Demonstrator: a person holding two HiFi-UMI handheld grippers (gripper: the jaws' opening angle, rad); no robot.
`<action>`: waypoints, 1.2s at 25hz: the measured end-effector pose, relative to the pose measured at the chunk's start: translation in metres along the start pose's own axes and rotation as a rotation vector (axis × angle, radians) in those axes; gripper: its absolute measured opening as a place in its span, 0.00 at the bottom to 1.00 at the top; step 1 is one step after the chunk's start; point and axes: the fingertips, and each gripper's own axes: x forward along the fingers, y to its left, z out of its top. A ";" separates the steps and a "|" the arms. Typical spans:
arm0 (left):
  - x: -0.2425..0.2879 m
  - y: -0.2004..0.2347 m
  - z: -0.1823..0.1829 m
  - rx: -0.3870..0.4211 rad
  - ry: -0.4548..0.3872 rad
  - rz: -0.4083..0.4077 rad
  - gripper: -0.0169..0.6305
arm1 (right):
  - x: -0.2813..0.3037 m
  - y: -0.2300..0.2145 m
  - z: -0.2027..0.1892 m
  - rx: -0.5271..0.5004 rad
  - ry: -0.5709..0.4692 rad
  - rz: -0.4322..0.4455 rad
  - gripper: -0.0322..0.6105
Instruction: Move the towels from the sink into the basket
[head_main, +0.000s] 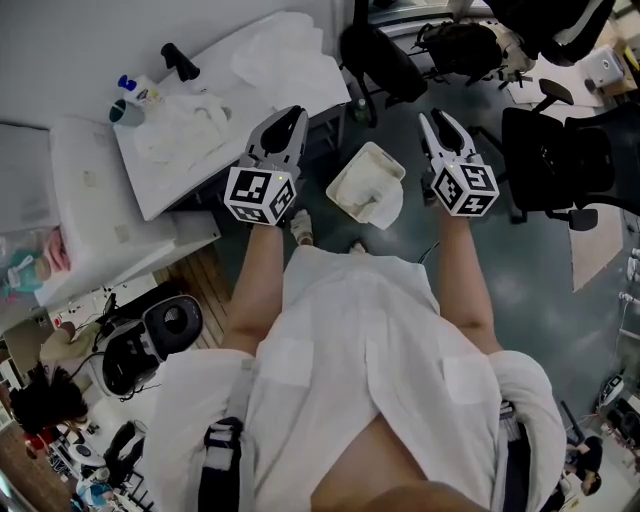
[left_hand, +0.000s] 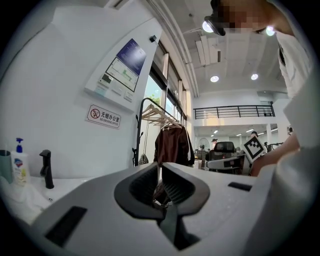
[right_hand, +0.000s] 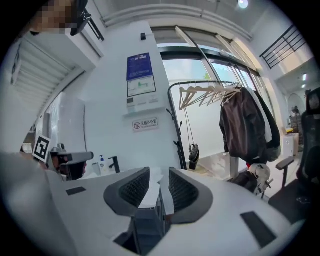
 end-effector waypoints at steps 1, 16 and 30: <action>-0.002 0.001 0.001 0.000 -0.003 0.005 0.08 | -0.002 0.003 0.009 -0.005 -0.027 0.010 0.26; -0.040 0.021 0.028 0.025 -0.059 0.095 0.08 | -0.019 0.031 0.061 -0.044 -0.180 0.100 0.26; -0.060 0.079 0.022 0.018 -0.031 0.137 0.08 | 0.063 0.093 -0.006 -0.137 0.028 0.253 0.30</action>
